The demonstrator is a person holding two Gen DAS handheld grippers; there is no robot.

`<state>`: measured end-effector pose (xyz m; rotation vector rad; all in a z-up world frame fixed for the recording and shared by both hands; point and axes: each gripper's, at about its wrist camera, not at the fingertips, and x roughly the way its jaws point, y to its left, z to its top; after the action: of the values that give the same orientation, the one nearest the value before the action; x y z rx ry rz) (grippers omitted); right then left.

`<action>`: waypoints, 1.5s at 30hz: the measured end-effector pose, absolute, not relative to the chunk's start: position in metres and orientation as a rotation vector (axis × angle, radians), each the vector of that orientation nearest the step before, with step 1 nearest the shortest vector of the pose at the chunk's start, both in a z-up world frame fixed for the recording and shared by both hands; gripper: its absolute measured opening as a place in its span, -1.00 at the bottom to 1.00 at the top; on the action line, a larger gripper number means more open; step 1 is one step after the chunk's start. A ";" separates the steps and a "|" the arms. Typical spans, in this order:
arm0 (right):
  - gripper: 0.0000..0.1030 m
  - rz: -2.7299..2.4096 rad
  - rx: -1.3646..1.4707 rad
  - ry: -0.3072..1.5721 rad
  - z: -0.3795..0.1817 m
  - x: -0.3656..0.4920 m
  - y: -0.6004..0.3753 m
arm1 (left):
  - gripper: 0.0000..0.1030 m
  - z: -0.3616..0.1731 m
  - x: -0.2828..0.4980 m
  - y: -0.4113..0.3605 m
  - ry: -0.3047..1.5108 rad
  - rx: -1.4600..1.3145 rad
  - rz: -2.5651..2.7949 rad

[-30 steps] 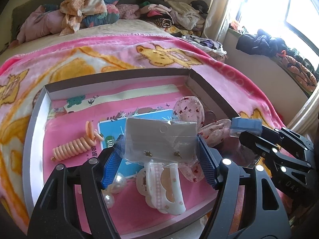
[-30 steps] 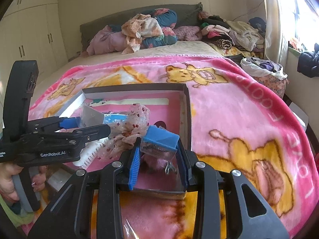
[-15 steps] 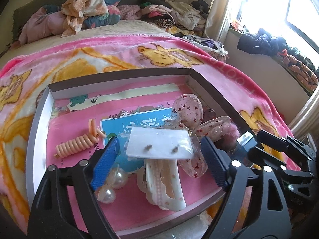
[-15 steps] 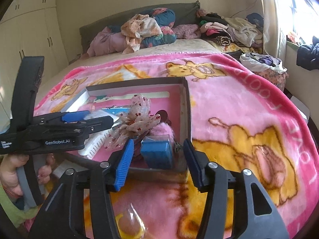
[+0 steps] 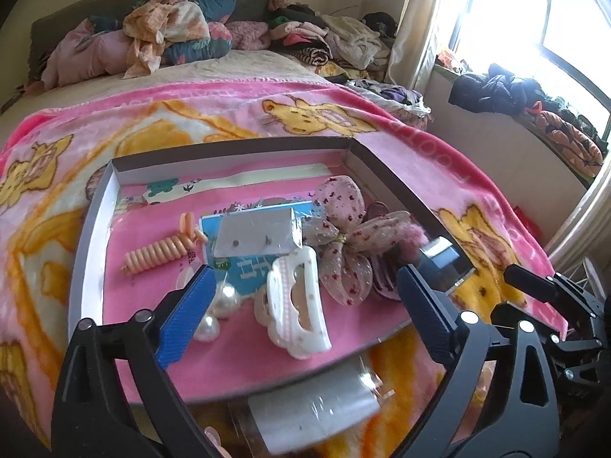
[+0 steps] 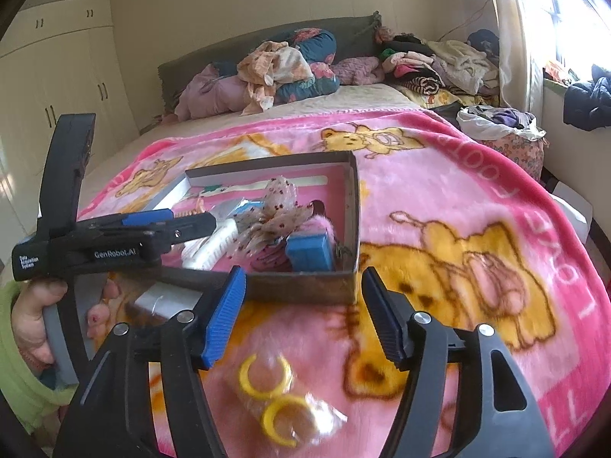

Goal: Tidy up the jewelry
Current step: 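Grasp the clear plastic packet with the left tool while the right tool grasps the yellow rings bag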

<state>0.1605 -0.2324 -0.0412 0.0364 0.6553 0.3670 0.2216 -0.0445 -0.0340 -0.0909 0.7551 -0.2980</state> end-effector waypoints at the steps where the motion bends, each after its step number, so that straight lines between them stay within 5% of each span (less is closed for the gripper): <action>1: 0.20 0.368 0.036 0.655 -0.041 0.157 -0.233 | 0.72 -0.033 0.218 -0.045 0.752 -0.090 -0.298; 39: 0.40 0.427 -0.185 0.828 -0.090 0.126 -0.200 | 0.75 -0.068 0.163 -0.053 0.859 -0.082 -0.259; 41: 0.37 0.429 -0.179 0.839 -0.092 0.127 -0.200 | 0.75 -0.070 0.166 -0.055 0.867 -0.085 -0.252; 45: -0.05 0.439 -0.150 0.843 -0.091 0.128 -0.205 | 0.75 -0.074 0.170 -0.060 0.877 -0.082 -0.237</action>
<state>0.1284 -0.2045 -0.0913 -0.1501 0.8430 0.4386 0.1701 -0.0599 -0.0740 -0.0817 0.8770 -0.2374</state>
